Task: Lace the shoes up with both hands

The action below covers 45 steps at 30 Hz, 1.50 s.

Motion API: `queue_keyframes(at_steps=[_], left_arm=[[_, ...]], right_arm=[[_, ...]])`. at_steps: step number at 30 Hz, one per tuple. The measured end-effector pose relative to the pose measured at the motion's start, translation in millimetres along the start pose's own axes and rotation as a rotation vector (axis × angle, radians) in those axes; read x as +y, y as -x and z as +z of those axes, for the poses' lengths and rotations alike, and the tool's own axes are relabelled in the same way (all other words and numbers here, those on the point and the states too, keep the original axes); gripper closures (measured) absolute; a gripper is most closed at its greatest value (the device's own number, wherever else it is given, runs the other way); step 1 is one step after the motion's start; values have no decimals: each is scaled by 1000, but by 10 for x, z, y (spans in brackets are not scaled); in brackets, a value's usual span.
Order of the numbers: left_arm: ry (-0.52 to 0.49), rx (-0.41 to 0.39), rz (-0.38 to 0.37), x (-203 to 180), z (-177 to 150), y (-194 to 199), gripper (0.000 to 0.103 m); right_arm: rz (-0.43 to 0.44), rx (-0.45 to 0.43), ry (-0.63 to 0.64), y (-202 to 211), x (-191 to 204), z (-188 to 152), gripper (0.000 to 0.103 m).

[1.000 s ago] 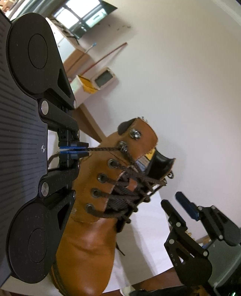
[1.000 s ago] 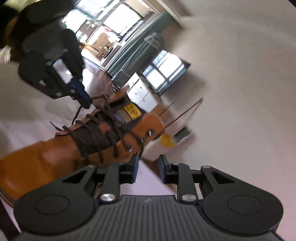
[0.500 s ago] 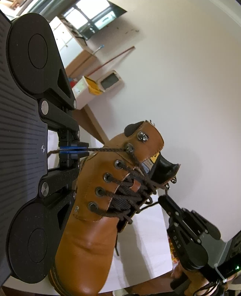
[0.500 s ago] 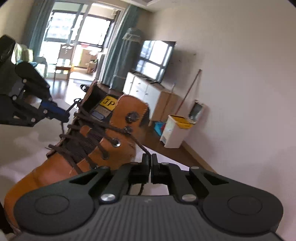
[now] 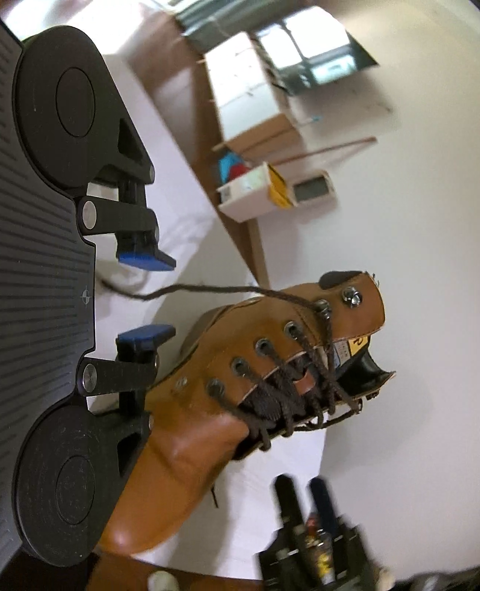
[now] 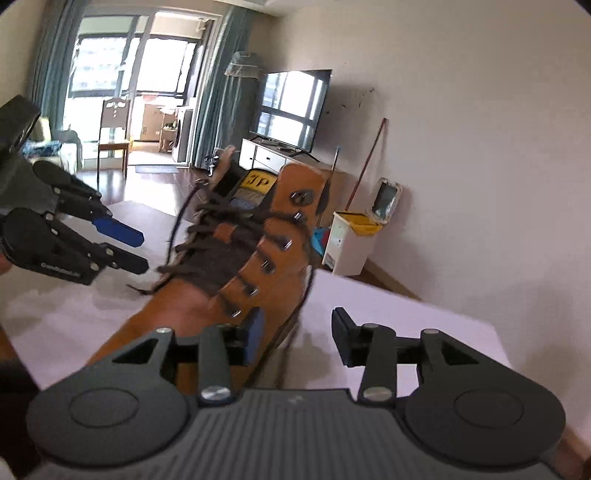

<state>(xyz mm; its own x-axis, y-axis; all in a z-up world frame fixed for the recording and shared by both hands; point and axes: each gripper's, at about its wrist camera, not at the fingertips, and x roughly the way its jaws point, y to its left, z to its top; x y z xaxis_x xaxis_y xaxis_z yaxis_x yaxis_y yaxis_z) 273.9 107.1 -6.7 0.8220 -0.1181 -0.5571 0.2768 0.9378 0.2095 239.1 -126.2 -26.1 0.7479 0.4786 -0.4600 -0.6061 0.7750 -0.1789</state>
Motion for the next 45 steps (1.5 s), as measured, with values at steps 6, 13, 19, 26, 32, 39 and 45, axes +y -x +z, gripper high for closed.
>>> queue_keyframes(at_steps=[6,13,19,26,32,39,45], left_arm=[[63,-5,6,-88,-102,101,29],[122,-35,10,-175,-220,371,8],[178,-62,-23,-318,-366,892,0],[232,-90,11,-602,-511,1250,0],[272,-102,63,-910,-673,1521,0],[313,-73,97,-1290,-839,1813,0],[322,-82,107,-1386,-830,2002,0]], right_arm=[[-6,20,-122,162,-34,-141,42],[-49,27,-176,394,56,-168,26],[-86,29,-224,531,174,-83,22],[-118,29,-304,661,298,-140,16],[-113,58,-289,925,325,-323,13],[-120,46,-289,1308,252,-504,9],[-141,-10,-302,1486,313,-453,7]])
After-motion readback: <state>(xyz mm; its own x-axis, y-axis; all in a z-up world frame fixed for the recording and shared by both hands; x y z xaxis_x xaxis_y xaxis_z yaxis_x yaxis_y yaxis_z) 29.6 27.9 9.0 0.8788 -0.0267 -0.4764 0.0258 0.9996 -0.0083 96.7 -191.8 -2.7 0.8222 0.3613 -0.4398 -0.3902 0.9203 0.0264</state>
